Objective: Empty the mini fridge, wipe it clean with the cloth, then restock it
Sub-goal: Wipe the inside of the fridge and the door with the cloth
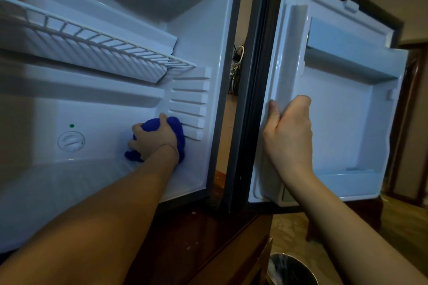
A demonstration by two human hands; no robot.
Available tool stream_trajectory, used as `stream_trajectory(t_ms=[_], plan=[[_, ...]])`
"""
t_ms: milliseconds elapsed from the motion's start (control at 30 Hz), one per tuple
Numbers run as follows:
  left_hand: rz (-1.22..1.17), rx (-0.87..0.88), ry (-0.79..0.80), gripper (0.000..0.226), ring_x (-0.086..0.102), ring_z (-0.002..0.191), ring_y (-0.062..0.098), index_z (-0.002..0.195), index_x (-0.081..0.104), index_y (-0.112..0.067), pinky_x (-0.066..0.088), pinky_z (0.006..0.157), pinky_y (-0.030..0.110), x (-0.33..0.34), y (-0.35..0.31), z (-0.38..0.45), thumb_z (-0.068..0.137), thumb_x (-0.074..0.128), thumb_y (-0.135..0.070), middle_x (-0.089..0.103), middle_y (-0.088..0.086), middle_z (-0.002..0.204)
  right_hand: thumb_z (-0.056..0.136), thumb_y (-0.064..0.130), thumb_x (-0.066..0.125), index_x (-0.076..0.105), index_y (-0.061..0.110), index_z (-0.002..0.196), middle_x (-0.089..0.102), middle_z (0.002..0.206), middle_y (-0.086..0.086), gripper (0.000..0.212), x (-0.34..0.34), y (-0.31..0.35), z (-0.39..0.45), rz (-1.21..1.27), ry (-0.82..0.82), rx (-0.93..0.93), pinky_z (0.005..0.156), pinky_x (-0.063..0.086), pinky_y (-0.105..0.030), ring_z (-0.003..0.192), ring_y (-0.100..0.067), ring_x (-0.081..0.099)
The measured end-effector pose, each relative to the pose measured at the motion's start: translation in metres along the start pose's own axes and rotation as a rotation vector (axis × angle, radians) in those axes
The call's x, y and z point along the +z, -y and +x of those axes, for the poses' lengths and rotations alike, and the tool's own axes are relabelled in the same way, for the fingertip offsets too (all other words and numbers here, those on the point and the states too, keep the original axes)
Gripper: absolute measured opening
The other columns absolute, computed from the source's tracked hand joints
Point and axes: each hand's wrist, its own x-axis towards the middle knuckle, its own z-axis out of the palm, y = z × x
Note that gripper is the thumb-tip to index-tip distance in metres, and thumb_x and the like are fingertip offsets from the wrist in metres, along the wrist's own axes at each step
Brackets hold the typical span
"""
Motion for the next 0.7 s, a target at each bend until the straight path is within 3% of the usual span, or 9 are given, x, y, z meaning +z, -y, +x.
stream_trajectory(t_ms=[200, 300, 400, 533, 700], plan=[[-0.09, 0.071, 0.077, 0.06, 0.049, 0.119, 0.034, 0.129, 0.047, -0.027, 0.043, 0.084, 0.041, -0.007, 0.0, -0.052, 0.081, 0.071, -0.056, 0.036, 0.005, 0.142, 0.105, 0.033, 0.043, 0.034, 0.013, 0.096, 0.05, 0.091, -0.01, 0.023, -0.002, 0.005, -0.001, 0.01, 0.01, 0.026, 0.051, 0.039, -0.033, 0.064, -0.014, 0.048], [-0.081, 0.087, 0.132, 0.062, 0.05, 0.116, 0.033, 0.128, 0.046, -0.03, 0.05, 0.09, 0.049, -0.01, 0.003, -0.076, 0.079, 0.073, -0.058, 0.036, 0.003, 0.14, 0.106, 0.033, 0.044, 0.035, 0.013, 0.097, 0.051, 0.091, -0.01, 0.024, -0.003, 0.006, -0.003, 0.023, 0.015, 0.039, 0.054, 0.042, -0.037, 0.064, -0.014, 0.048], [-0.063, 0.119, 0.181, 0.06, 0.051, 0.112, 0.03, 0.126, 0.047, -0.03, 0.051, 0.094, 0.053, -0.014, 0.003, -0.088, 0.08, 0.072, -0.058, 0.037, 0.002, 0.137, 0.106, 0.032, 0.043, 0.034, 0.013, 0.097, 0.051, 0.092, -0.01, 0.023, -0.005, 0.006, -0.003, 0.021, 0.02, 0.043, 0.05, 0.035, -0.029, 0.064, -0.011, 0.046], [0.002, 0.324, 0.157, 0.046, 0.051, 0.107, 0.027, 0.111, 0.045, -0.036, 0.05, 0.097, 0.051, -0.014, 0.003, -0.083, 0.08, 0.069, -0.061, 0.04, -0.001, 0.132, 0.106, 0.032, 0.043, 0.033, 0.014, 0.097, 0.05, 0.091, -0.009, 0.023, -0.007, 0.005, -0.003, 0.006, 0.038, 0.038, 0.048, 0.027, -0.022, 0.063, -0.008, 0.044], [-0.019, 0.324, 0.083, 0.049, 0.053, 0.112, 0.032, 0.118, 0.05, -0.03, 0.047, 0.098, 0.044, -0.002, 0.002, -0.064, 0.083, 0.066, -0.061, 0.041, 0.001, 0.132, 0.106, 0.032, 0.043, 0.033, 0.013, 0.096, 0.047, 0.086, -0.005, 0.023, -0.006, 0.003, -0.002, 0.012, 0.026, 0.023, 0.048, 0.026, -0.023, 0.063, -0.009, 0.044]])
